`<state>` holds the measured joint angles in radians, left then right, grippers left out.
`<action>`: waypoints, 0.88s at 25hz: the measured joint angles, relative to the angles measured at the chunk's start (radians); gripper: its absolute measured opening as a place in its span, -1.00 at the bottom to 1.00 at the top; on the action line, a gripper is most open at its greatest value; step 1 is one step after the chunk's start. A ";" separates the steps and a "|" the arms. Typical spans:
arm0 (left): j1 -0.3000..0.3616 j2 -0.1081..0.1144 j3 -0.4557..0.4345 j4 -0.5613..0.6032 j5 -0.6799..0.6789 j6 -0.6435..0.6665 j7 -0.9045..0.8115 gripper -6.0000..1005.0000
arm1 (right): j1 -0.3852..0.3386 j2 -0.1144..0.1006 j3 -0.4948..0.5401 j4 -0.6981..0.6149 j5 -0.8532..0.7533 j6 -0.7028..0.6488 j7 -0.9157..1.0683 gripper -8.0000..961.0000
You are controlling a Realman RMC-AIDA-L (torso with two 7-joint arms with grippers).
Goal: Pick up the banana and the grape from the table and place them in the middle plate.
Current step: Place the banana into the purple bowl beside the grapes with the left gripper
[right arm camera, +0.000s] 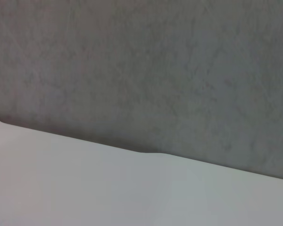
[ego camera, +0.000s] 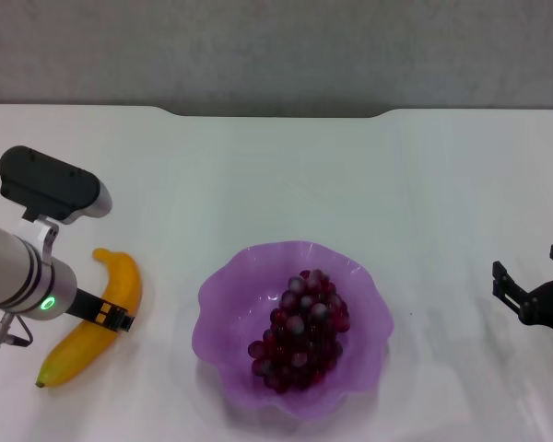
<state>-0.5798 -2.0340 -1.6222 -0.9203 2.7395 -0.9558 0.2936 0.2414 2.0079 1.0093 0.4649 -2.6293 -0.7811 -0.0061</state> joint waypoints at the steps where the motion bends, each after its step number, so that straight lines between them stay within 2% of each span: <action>1: -0.001 0.000 0.000 0.002 0.000 0.000 0.000 0.17 | 0.000 0.000 0.000 0.000 0.000 -0.001 0.000 0.83; 6: 0.005 0.000 -0.001 -0.020 0.000 -0.002 -0.003 0.02 | -0.004 0.000 0.000 -0.001 0.000 -0.001 0.000 0.83; 9: 0.068 -0.003 -0.022 -0.138 -0.012 -0.005 -0.002 0.00 | -0.005 0.000 0.000 -0.003 0.000 -0.001 0.000 0.83; 11: 0.149 -0.006 -0.029 -0.271 -0.045 0.011 0.004 0.00 | -0.005 0.000 0.000 -0.004 0.000 0.000 0.000 0.83; 13: 0.238 -0.006 -0.027 -0.402 -0.139 0.062 0.035 0.00 | -0.004 0.000 0.000 -0.007 0.001 0.001 0.000 0.83; 17: 0.356 -0.006 -0.025 -0.521 -0.439 0.146 0.221 0.01 | -0.005 0.000 0.000 -0.012 0.004 0.004 0.000 0.83; 19: 0.378 -0.006 -0.024 -0.534 -0.570 0.135 0.311 0.01 | -0.004 0.000 0.000 -0.012 0.005 0.004 0.000 0.83; 22: 0.373 -0.006 -0.011 -0.531 -0.697 0.053 0.366 0.02 | -0.001 0.000 0.000 -0.012 0.002 0.005 0.000 0.83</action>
<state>-0.2068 -2.0404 -1.6328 -1.4513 2.0427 -0.9024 0.6591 0.2409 2.0080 1.0093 0.4524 -2.6268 -0.7760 -0.0062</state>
